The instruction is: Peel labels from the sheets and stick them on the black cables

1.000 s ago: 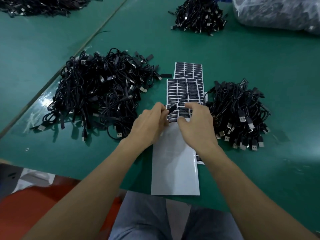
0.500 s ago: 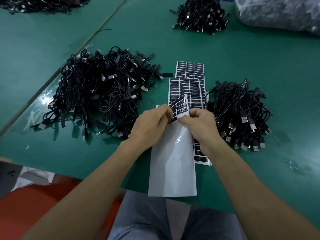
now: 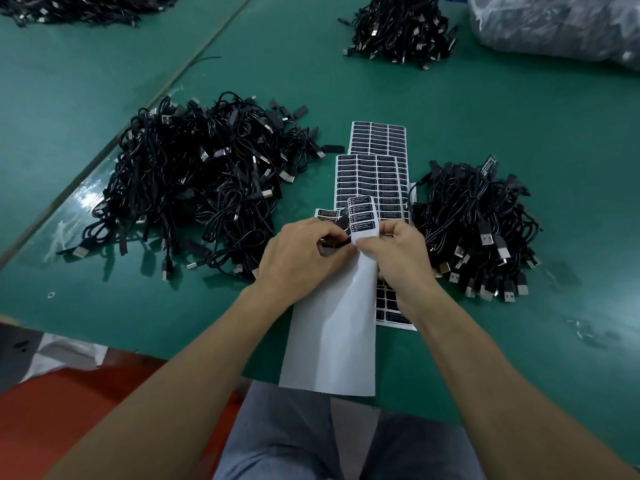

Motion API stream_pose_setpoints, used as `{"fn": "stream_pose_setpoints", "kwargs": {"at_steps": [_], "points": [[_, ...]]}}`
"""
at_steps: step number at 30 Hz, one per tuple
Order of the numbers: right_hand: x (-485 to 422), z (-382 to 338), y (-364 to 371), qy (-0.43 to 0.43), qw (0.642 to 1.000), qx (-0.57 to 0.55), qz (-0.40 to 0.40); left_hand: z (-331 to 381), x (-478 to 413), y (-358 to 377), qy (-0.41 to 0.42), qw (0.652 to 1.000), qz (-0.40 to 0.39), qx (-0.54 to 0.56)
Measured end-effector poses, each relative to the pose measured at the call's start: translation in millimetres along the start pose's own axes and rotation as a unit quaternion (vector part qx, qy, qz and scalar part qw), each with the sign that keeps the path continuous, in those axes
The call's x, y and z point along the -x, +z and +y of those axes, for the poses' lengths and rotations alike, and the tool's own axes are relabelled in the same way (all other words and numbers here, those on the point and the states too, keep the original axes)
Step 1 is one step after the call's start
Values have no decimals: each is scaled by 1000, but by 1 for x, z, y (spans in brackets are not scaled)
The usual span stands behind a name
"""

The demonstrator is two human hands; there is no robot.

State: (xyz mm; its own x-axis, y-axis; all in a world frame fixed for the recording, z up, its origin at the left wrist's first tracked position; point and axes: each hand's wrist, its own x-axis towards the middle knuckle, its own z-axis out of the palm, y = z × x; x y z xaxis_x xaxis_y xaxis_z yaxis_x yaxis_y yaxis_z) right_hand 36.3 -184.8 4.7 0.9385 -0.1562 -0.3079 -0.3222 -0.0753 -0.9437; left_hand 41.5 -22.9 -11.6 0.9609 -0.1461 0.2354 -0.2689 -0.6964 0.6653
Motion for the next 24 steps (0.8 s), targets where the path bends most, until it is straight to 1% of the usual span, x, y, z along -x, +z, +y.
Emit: {"fn": "stream_pose_setpoints", "kwargs": {"at_steps": [8, 12, 16, 24], "points": [[1, 3, 2, -14, 999, 7, -31, 2, -1, -1, -29, 1000, 5, 3], [4, 3, 3, -20, 999, 16, -31, 1, -2, 2, -54, 998, 7, -8], [6, 3, 4, -25, 999, 19, -24, 0, -3, 3, -62, 998, 0, -25], [6, 3, 5, -25, 999, 17, -12, 2, -1, 2, -43, 999, 11, -26]]}}
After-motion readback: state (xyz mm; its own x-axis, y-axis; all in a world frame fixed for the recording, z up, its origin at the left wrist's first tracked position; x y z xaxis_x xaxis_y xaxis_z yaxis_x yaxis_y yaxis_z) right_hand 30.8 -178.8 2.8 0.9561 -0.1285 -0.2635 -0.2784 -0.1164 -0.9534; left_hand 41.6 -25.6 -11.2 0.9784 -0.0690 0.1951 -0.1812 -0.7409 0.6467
